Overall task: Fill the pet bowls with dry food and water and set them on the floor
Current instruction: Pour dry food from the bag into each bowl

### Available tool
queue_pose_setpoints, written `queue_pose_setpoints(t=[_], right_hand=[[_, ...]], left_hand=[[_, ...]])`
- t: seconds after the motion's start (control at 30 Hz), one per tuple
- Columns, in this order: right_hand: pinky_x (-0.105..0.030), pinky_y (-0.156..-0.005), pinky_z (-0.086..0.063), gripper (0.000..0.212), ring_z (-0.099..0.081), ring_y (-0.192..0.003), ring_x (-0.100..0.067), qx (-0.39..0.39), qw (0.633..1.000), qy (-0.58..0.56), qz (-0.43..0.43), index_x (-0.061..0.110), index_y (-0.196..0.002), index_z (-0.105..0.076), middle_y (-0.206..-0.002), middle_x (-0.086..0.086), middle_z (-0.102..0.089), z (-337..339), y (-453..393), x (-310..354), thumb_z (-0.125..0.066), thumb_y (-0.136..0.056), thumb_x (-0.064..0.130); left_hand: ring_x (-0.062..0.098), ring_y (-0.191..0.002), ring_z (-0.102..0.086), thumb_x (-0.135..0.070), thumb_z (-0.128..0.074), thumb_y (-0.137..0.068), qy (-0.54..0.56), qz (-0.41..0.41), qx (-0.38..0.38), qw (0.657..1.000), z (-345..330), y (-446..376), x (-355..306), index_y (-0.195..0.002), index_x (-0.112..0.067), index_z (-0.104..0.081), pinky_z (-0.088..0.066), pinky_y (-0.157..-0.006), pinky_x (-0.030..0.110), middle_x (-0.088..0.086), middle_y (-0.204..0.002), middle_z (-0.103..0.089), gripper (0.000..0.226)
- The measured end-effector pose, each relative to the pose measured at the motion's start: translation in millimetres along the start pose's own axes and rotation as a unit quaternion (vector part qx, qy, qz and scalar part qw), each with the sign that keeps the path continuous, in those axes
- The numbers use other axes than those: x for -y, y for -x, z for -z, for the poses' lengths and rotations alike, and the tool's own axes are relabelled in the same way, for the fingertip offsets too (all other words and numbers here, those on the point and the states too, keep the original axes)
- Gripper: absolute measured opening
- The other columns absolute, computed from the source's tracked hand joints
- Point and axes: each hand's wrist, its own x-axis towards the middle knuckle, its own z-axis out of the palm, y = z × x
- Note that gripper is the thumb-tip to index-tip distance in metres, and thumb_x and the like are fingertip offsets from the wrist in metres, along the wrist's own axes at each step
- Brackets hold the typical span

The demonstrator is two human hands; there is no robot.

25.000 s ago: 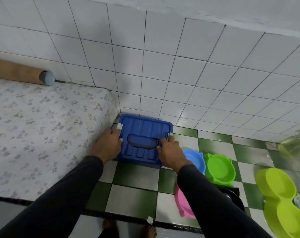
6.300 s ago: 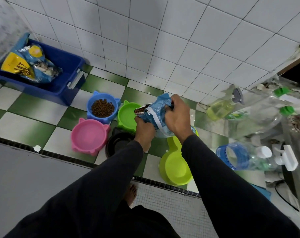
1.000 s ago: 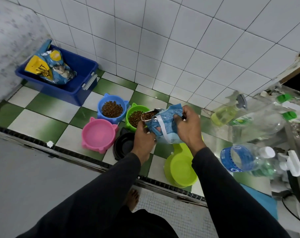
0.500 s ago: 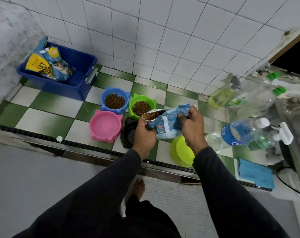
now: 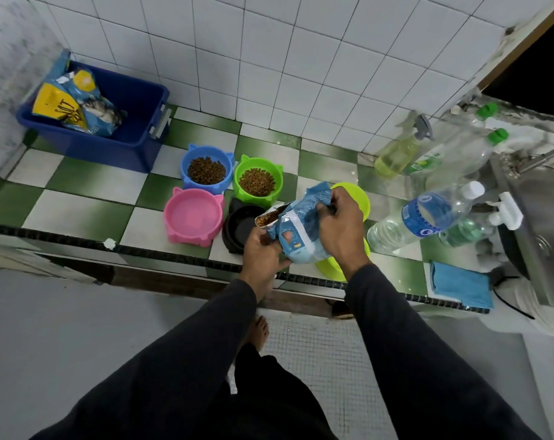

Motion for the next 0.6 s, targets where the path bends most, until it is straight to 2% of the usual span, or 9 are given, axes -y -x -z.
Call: queue_pose_setpoints(t=[0.07, 0.13, 0.23, 0.33, 0.47, 0.6], right_hand=[[-0.032, -0.062, -0.033, 0.006, -0.051, -0.076, -0.027, 0.001, 0.999, 0.031, 0.021, 0.004, -0.09, -0.054, -0.083, -0.009, -0.062, -3, 3, 4, -0.058, -0.095, 0.003], [-0.037, -0.063, -0.039, 0.006, -0.053, -0.075, -0.032, 0.01, 0.997, 0.058, 0.043, 0.004, -0.089, -0.053, -0.081, -0.011, -0.063, -8, 4, 8, -0.056, -0.094, 0.002], [-0.043, -0.065, -0.044, 0.011, -0.053, -0.074, -0.035, 0.03, 0.993, 0.102, 0.059, 0.01, -0.087, -0.048, -0.079, -0.011, -0.061, -11, 4, 14, -0.054, -0.093, 0.003], [-0.043, -0.065, -0.045, 0.014, -0.054, -0.075, -0.035, 0.049, 0.988, 0.129, 0.066, 0.014, -0.087, -0.048, -0.08, -0.011, -0.06, -14, 1, 18, -0.053, -0.092, 0.002], [-0.046, -0.066, -0.047, 0.005, -0.056, -0.079, -0.039, 0.081, 0.978, 0.17, 0.089, 0.009, -0.093, -0.052, -0.087, -0.018, -0.064, -18, -5, 20, -0.053, -0.093, 0.004], [-0.049, -0.068, -0.048, 0.007, -0.057, -0.082, -0.043, 0.108, 0.965, 0.21, 0.119, 0.005, -0.099, -0.055, -0.091, -0.024, -0.065, -23, -10, 21, -0.053, -0.093, 0.005]], left_hand=[[0.03, -0.106, -0.072, -0.006, -0.066, -0.099, 0.021, 0.03, -0.017, 0.999, 1, -1, 5, -0.13, -0.006, -0.056, -0.063, -0.071, 0.04, 0.016, -0.124, -0.071, 0.033], [0.026, -0.1, -0.072, -0.006, -0.062, -0.1, 0.035, 0.048, -0.013, 0.998, 1, -2, 8, -0.13, -0.006, -0.061, -0.063, -0.072, 0.039, 0.012, -0.115, -0.074, 0.029], [0.028, -0.101, -0.071, -0.004, -0.057, -0.102, 0.046, 0.07, 0.003, 0.996, 2, -4, 10, -0.126, -0.01, -0.065, -0.061, -0.083, 0.045, 0.01, -0.112, -0.075, 0.026], [0.029, -0.102, -0.069, -0.002, -0.054, -0.103, 0.047, 0.086, 0.01, 0.995, 5, -7, 9, -0.114, -0.019, -0.067, -0.058, -0.088, 0.049, 0.008, -0.109, -0.075, 0.024], [0.031, -0.109, -0.068, -0.011, -0.059, -0.103, 0.059, 0.099, 0.005, 0.993, 5, -11, 10, -0.114, -0.022, -0.066, -0.058, -0.085, 0.047, 0.009, -0.117, -0.073, 0.017], [0.036, -0.123, -0.064, -0.012, -0.059, -0.103, 0.073, 0.114, 0.002, 0.991, 5, -16, 14, -0.129, -0.017, -0.063, -0.059, -0.079, 0.045, 0.014, -0.13, -0.069, 0.027]])
